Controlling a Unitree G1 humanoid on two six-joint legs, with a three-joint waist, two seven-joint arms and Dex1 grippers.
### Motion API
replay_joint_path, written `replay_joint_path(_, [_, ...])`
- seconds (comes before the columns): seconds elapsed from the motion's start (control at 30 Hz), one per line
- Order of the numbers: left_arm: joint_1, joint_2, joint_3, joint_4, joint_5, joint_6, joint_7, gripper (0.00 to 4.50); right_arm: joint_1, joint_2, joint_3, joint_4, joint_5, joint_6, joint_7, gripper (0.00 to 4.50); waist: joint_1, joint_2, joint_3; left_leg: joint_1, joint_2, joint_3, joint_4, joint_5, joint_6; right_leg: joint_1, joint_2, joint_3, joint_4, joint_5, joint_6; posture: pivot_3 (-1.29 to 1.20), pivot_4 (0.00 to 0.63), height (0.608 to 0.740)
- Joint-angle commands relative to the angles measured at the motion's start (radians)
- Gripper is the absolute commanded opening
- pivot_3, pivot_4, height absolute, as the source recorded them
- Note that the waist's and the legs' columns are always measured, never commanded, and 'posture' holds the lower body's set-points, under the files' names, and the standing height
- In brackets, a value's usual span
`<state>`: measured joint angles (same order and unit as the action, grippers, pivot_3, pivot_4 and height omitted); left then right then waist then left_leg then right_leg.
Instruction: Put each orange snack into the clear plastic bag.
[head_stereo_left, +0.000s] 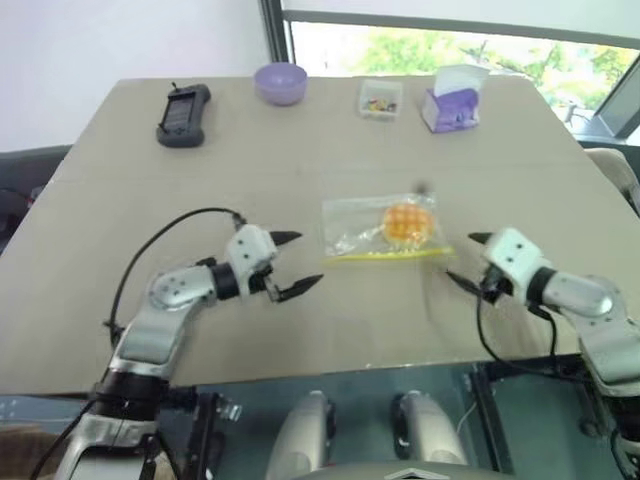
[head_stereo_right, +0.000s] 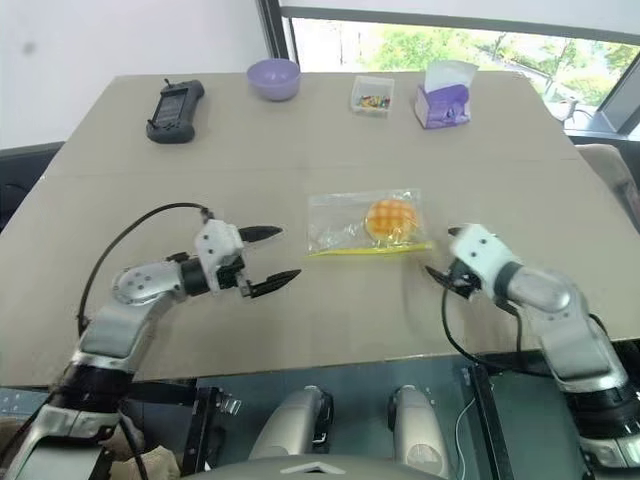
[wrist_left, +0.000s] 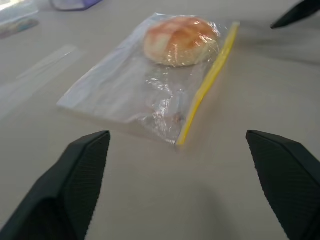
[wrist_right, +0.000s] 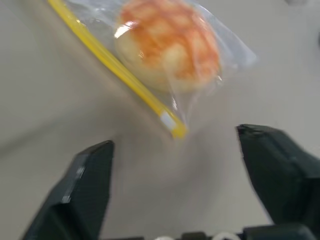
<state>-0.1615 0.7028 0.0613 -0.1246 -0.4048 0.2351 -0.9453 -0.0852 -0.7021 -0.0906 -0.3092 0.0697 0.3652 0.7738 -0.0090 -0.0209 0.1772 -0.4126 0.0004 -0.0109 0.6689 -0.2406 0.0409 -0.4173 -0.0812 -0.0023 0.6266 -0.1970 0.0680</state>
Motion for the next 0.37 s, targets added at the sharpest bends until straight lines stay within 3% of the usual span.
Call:
replay_joint_path(0.03, [0.063,0.045,0.124,-0.111,-0.100,0.103,0.011,4.50,0.067,-0.027,-0.164,-0.085,0.145,0.036,0.056,4.47,0.001,0.000,0.000,0.000,0.000,0.000,0.000,0.000,0.000,0.000,0.000,0.000,0.000,0.000,0.000,0.00,0.150,0.740])
replay_joint_path(0.2, [0.161,0.095,0.221,-0.187,-0.143,0.153,-0.001,4.50,0.166,-0.077,-0.298,-0.130,0.250,0.081,0.104,4.47,0.002,0.000,0.000,0.000,0.000,0.001,0.000,0.000,0.000,0.000,0.000,0.000,-0.001,-0.002,-0.003,0.00,0.150,0.740])
replay_joint_path(0.37, [0.155,0.118,0.241,-0.203,-0.176,0.203,-0.004,4.50,0.172,-0.104,-0.319,-0.137,0.305,0.103,0.122,4.47,0.003,0.000,0.000,0.002,0.001,0.002,0.000,0.000,0.000,0.000,0.001,0.000,0.000,-0.002,-0.004,0.00,0.150,0.740])
